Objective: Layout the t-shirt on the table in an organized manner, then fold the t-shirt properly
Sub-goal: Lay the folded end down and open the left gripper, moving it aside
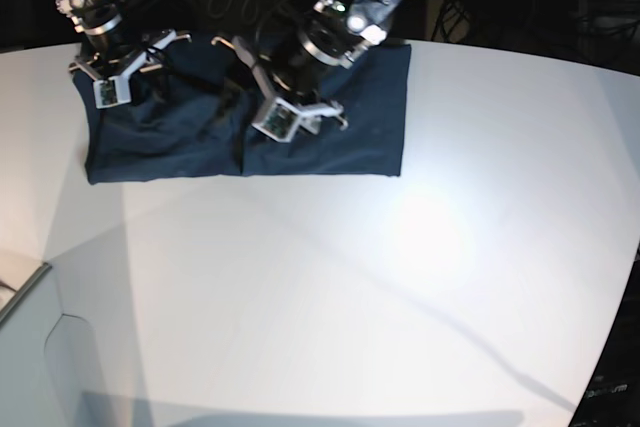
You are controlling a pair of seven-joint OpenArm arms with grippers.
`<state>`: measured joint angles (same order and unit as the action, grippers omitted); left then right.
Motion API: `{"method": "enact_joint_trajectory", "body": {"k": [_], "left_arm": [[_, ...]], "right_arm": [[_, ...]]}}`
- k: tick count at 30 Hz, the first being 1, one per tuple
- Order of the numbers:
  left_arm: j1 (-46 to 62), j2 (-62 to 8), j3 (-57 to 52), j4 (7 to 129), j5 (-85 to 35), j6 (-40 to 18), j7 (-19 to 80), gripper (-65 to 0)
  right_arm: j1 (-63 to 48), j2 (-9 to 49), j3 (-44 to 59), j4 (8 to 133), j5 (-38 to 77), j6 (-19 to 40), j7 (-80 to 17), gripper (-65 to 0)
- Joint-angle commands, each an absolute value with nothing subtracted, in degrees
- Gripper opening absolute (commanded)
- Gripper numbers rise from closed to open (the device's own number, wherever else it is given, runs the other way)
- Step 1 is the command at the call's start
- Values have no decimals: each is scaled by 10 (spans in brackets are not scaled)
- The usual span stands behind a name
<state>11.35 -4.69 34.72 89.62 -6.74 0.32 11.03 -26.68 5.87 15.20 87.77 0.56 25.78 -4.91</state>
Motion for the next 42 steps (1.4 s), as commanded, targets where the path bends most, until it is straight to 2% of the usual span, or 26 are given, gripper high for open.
{"method": "enact_joint_trajectory", "body": {"k": [1, 4, 10, 15, 22, 27, 33, 38, 42], "left_arm": [[116, -58, 343, 921, -65, 6, 99, -325], [122, -90, 326, 947, -66, 6, 99, -325], [150, -109, 288, 937, -66, 2, 102, -325], [143, -97, 336, 879, -66, 1, 100, -325], [78, -66, 441, 809, -66, 1, 99, -325], [70, -71, 459, 832, -66, 1, 99, -325], [89, -117, 396, 890, -66, 1, 100, -325], [143, -162, 277, 945, -66, 1, 99, -325], [189, -171, 173, 970, -66, 1, 99, -325]], "right_arm": [[-268, 62, 155, 903, 13, 259, -32, -390], [-278, 61, 156, 938, 15, 259, -34, -388], [-291, 50, 171, 982, 15, 259, -34, -304], [-271, 18, 236, 983, 13, 259, -34, -248], [-255, 18, 277, 964, 13, 259, -49, -242], [-216, 35, 278, 905, 13, 259, -99, -243], [-176, 49, 278, 829, 13, 259, -100, -243], [-158, 71, 278, 772, 12, 256, -100, -243], [-145, 82, 278, 745, 12, 256, -100, -243]]}}
